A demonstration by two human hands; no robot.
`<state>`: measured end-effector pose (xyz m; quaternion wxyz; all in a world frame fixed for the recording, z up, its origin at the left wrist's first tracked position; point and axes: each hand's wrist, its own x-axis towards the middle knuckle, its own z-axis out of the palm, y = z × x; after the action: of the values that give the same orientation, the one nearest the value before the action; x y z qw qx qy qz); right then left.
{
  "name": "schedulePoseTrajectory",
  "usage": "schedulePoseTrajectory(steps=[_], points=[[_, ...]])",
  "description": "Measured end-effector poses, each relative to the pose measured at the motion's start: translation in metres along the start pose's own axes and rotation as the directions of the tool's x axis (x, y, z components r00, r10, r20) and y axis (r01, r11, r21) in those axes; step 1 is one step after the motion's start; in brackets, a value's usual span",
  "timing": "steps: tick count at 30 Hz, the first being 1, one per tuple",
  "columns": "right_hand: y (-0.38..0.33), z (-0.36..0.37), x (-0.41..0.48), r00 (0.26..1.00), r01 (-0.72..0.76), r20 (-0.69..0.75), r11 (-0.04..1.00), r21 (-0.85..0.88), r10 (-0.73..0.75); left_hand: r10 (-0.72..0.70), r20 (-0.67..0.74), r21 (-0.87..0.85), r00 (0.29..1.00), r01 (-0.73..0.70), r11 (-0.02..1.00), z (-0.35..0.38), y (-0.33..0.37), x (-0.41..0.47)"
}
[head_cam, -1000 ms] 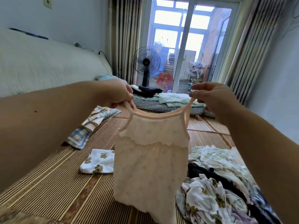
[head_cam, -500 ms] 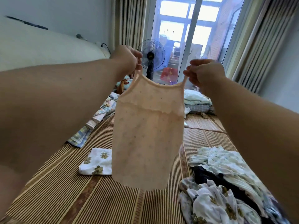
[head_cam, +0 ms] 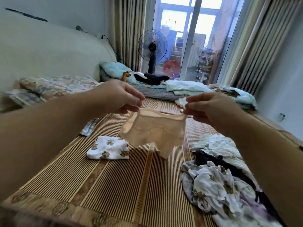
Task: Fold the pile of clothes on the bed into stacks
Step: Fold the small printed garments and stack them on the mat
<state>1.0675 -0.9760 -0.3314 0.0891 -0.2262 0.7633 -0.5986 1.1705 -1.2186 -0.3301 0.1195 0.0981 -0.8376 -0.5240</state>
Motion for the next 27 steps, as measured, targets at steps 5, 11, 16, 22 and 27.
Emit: schedulePoseTrajectory(steps=[5, 11, 16, 22, 27], points=[[0.066, 0.003, -0.065, 0.948, -0.23, 0.205, 0.97, -0.081, 0.242, -0.237, 0.257, 0.108, 0.937, 0.216, 0.97, 0.028, -0.063, -0.059], [0.112, 0.013, -0.107, 0.866, -0.358, 0.288, 0.909, -0.214, 0.409, -0.362, 0.519, 0.228, 0.774, 0.282, 0.932, 0.045, -0.107, -0.093], [0.108, 0.016, -0.087, 0.915, -0.333, 0.214, 0.94, -0.079, 0.342, -0.321, 0.459, 0.121, 0.829, 0.3, 0.946, 0.046, -0.114, -0.07], [0.114, 0.029, -0.007, 0.969, -0.239, -0.05, 0.968, 0.073, 0.243, -0.273, 0.188, -0.091, 0.943, 0.294, 0.952, 0.05, -0.131, 0.006], [0.145, 0.04, 0.063, 0.974, -0.182, -0.129, 0.983, 0.024, 0.184, -0.245, 0.086, -0.177, 0.966, 0.257, 0.95, 0.062, -0.153, 0.068]])
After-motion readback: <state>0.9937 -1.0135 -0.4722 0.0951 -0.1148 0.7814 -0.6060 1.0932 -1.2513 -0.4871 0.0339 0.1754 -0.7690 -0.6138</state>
